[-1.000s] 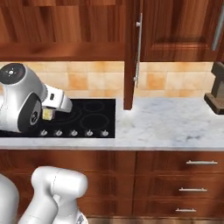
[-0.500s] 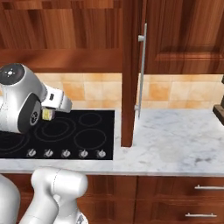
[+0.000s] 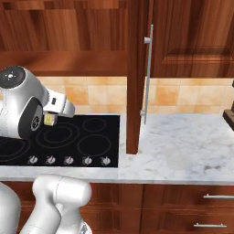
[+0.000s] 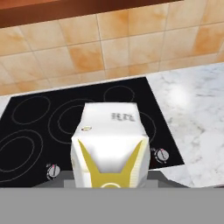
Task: Pick the water bottle, boxed drink from the counter and place them in the open cabinet.
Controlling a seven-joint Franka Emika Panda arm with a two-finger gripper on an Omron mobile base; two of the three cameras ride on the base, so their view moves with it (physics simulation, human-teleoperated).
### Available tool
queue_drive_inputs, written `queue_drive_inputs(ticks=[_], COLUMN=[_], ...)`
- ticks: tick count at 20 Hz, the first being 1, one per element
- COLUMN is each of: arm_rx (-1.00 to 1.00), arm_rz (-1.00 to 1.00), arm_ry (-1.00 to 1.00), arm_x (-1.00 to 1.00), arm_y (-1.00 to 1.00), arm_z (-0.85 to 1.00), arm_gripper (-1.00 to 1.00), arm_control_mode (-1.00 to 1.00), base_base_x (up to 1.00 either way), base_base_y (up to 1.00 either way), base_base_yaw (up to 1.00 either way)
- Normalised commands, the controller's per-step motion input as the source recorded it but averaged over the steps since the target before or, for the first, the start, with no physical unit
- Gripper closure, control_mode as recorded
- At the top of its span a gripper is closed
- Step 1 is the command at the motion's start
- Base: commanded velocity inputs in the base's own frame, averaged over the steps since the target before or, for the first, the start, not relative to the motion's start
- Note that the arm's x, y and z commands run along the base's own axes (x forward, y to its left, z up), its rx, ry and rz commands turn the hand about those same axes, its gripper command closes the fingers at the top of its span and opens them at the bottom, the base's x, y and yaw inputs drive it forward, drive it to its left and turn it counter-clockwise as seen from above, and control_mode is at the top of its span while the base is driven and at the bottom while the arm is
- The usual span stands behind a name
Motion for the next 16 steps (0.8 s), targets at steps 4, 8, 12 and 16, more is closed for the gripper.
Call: queue_drive_inputs(ticks=[4, 8, 12, 16], arm_rx=[0.0, 0.0, 0.0, 0.0], arm_rz=[0.0, 0.0, -0.01, -0.01], arm_ry=[0.0, 0.0, -0.01, -0.01], arm_x=[0.0, 0.0, -0.12, -0.29], arm_y=[0.0, 0.0, 0.0, -0.05], arm_z=[0.0, 0.0, 0.0, 0.0], arm_gripper=[1.0, 1.0, 1.0, 1.0], arm_control_mode=[1.0, -1.0, -1.0, -1.0], base_base_x=[0.0, 0.0, 0.0, 0.0], base_base_y=[0.0, 0.0, 0.0, 0.0], base_base_yaw=[0.0, 0.0, 0.0, 0.0])
